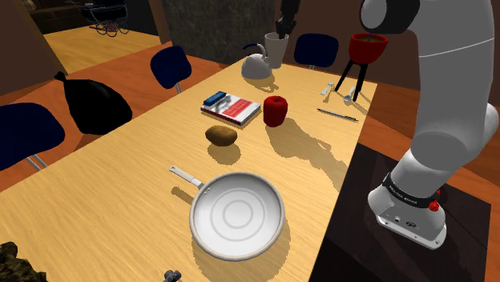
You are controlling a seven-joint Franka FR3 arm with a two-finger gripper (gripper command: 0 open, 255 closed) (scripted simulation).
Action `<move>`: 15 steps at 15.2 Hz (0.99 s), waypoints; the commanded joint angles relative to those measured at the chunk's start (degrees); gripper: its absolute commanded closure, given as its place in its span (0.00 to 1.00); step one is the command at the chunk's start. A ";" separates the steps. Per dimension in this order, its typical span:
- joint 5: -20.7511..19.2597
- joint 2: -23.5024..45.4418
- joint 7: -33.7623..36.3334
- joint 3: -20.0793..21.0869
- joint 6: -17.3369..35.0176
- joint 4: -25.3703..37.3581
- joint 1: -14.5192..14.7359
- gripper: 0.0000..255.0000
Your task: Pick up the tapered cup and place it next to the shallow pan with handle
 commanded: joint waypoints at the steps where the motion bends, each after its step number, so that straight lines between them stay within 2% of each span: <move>1: 0.10 0.54 0.28 0.03 -1.91 2.48 -0.39 1.00; 7: 0.68 3.20 1.37 0.29 -8.12 11.50 -1.84 1.00; 10: -1.78 -7.54 2.28 -0.35 -1.62 -5.42 2.95 1.00; 15: -5.45 -20.55 6.11 0.41 4.69 -23.60 8.18 1.00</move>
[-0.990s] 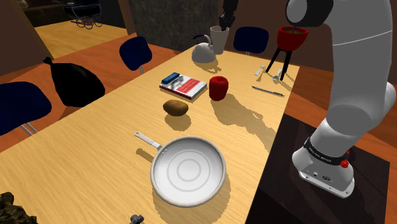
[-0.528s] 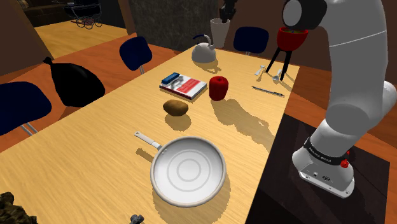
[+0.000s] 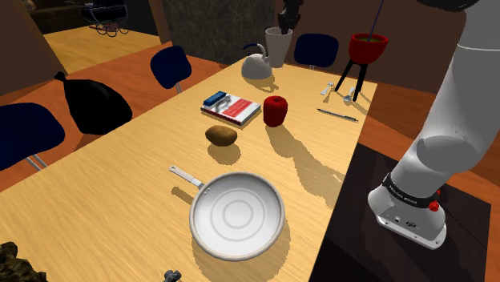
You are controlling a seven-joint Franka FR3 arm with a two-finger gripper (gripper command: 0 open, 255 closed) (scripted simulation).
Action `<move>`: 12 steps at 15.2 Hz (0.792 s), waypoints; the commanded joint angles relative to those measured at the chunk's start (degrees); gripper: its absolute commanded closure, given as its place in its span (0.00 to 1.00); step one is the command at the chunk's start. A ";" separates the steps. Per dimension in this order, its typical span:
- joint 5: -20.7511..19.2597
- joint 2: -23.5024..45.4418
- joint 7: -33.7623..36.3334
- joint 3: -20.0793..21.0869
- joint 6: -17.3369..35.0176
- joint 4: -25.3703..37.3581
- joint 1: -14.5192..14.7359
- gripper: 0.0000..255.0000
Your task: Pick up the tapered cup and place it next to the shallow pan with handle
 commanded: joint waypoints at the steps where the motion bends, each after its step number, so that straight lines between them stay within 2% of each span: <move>1: -1.18 -4.00 1.69 0.52 1.65 -5.20 1.48 1.00; 6: -3.95 -14.45 6.97 2.87 5.08 -17.90 4.61 1.00; 12: -5.73 -25.36 13.81 6.93 7.23 -29.86 7.05 1.00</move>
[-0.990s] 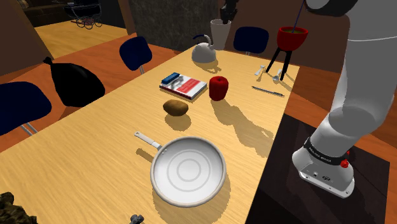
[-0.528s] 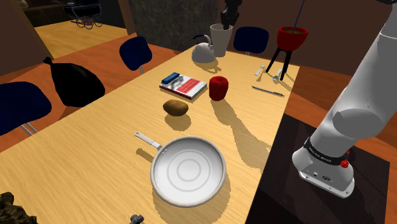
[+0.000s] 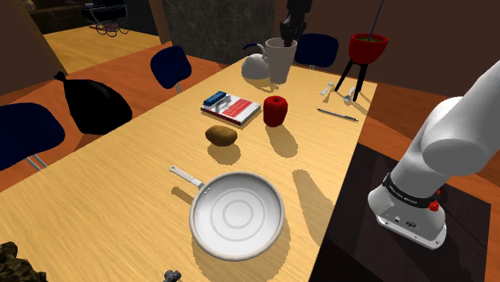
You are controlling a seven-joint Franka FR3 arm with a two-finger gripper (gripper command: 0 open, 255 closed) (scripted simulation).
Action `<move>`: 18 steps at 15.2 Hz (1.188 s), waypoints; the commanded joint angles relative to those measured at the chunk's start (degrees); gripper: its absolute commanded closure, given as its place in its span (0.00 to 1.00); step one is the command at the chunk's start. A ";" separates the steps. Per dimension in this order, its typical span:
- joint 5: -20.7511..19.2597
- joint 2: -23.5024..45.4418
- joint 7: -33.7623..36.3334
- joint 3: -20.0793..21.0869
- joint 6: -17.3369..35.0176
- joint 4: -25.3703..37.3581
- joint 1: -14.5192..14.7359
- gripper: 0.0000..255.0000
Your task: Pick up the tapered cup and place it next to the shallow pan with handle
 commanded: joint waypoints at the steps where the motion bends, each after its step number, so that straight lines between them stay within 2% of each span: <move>1: -0.34 -3.47 2.29 1.43 0.64 -3.76 0.69 1.00; 9: 0.54 -15.54 11.62 8.19 0.96 -15.01 3.50 1.00; 18: 4.69 -26.00 22.60 16.97 -0.30 -22.68 7.66 1.00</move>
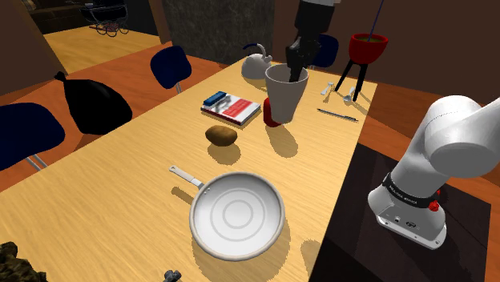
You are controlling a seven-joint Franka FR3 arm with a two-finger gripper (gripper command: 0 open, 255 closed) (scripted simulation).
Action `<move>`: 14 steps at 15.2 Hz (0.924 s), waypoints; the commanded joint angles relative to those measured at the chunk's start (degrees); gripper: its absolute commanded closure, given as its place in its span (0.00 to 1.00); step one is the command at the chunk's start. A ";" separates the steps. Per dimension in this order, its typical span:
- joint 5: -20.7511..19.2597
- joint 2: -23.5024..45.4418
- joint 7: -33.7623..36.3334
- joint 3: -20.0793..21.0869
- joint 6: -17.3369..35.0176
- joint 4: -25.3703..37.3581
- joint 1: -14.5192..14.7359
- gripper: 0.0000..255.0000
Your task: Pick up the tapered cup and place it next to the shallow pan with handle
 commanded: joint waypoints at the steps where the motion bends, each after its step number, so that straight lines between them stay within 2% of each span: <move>1: 1.12 -2.31 2.38 1.84 -0.52 -1.43 0.98 1.00; 5: 3.54 -5.15 7.17 5.86 -1.15 -2.80 3.01 1.00; 14: 4.61 -5.57 6.37 6.79 5.52 -9.92 3.45 1.00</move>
